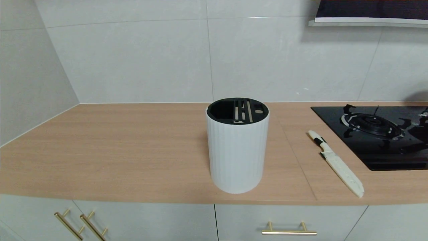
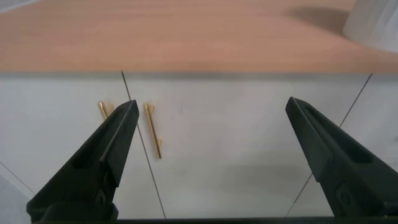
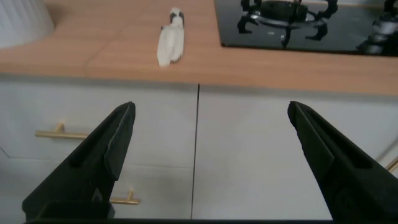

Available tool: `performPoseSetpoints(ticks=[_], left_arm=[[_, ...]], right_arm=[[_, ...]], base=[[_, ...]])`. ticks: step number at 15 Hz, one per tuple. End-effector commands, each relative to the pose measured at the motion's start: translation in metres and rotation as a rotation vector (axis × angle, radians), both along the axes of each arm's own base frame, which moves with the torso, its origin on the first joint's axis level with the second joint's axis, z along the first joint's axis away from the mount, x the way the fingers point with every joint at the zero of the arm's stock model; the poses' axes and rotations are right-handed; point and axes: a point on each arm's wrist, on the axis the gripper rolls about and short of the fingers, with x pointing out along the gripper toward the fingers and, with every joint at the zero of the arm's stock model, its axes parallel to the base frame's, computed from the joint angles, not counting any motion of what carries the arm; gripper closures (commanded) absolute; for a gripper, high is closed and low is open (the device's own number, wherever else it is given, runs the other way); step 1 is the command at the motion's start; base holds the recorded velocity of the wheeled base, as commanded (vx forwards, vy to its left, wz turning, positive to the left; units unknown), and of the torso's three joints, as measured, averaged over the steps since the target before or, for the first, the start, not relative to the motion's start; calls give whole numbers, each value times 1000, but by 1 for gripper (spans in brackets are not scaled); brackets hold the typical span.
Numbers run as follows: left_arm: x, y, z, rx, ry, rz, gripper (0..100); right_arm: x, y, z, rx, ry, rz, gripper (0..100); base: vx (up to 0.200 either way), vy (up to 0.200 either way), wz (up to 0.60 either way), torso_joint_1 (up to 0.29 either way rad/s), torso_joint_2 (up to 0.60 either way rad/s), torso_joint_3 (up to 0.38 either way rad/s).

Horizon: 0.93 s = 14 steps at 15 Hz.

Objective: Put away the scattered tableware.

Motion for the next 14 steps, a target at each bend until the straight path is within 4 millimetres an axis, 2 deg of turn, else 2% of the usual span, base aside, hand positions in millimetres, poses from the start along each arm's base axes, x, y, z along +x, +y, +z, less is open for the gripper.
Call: performPoseSetpoints(ticks=[1,14], left_arm=[[0,0,0,0,0,0,0],[0,0,0,0,0,0,0]], right_arm=[[0,0,0,0,1,0,0],[0,0,0,-1,1,0,0]], base=[[0,0,0,217,-500,-271],[0,0,0,261,-557,-297]])
